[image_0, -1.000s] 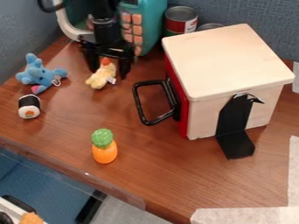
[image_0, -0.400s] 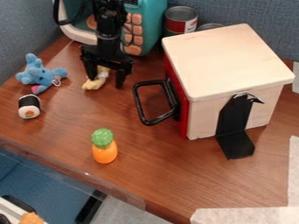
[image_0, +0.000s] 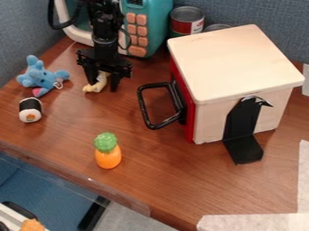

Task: Move the white toy to the top of the drawer

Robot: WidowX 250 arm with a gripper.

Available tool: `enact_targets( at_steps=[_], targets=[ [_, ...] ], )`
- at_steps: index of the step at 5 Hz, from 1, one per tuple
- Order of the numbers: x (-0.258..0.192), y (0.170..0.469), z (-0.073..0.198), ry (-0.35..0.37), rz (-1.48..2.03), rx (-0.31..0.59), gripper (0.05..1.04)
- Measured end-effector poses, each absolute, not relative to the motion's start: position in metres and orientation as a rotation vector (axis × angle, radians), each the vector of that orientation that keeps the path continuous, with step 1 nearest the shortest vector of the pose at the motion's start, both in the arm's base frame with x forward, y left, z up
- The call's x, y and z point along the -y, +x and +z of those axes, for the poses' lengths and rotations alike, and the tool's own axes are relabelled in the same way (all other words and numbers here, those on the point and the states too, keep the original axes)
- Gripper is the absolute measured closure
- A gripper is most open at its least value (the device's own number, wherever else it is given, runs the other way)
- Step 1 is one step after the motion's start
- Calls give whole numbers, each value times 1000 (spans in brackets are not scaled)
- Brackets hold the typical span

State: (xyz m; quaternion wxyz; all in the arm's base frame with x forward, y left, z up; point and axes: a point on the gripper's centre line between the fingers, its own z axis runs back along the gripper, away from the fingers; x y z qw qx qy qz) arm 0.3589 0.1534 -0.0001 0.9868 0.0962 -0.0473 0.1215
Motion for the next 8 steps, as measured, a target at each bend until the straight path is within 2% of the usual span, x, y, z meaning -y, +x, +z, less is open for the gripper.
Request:
enact_targets(
  at_steps=[1, 2, 3, 4, 6, 7, 8],
  targets=[
    [-151, 354, 2, 188, 235, 82, 725],
    [-145, 348, 15, 164, 236, 85, 927],
    [-124, 347, 54, 150, 200, 145, 1013],
    [-82, 352, 97, 142, 135, 208, 1024],
    [7, 368, 129, 50, -86, 286, 1024],
    [45, 373, 114, 31, -201, 246, 1024],
    [60, 375, 111, 31, -241, 227, 1002]
  ],
)
